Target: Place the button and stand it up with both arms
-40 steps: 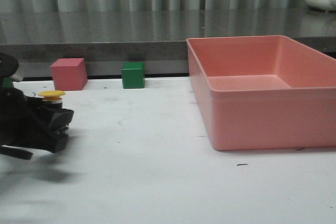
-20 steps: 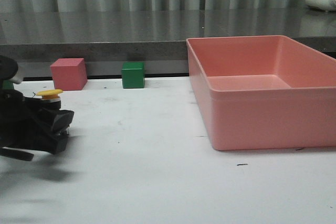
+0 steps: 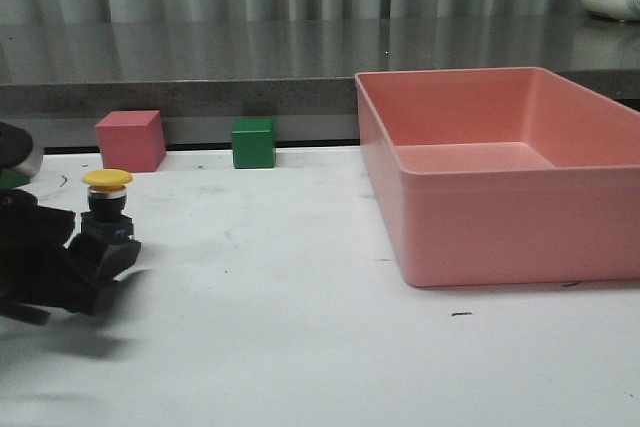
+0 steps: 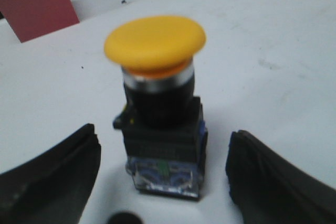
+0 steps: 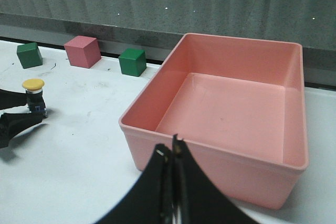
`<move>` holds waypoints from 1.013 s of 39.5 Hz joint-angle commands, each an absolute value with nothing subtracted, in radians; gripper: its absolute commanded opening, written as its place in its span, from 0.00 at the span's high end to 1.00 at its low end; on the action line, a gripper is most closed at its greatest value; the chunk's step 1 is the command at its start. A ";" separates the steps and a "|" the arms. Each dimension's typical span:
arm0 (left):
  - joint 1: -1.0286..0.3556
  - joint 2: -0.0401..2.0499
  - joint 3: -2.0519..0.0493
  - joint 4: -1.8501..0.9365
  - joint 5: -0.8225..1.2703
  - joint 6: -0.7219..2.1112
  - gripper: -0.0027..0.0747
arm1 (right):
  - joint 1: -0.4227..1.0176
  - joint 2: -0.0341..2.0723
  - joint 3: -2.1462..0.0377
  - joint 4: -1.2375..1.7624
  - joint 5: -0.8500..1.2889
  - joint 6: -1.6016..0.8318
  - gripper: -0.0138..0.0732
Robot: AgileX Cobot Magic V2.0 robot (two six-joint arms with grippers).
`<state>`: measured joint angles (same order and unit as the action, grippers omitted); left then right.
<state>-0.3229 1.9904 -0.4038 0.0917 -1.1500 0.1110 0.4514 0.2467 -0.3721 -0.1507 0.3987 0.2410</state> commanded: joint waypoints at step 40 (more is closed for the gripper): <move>-0.411 0.838 -0.619 -0.009 0.187 -0.077 0.42 | 0.446 0.254 -0.399 -0.169 0.309 0.231 0.91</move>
<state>-0.4011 0.8975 -0.5771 0.0102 0.1506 -0.0656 0.4514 0.2467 -0.3721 -0.1507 0.3987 0.2410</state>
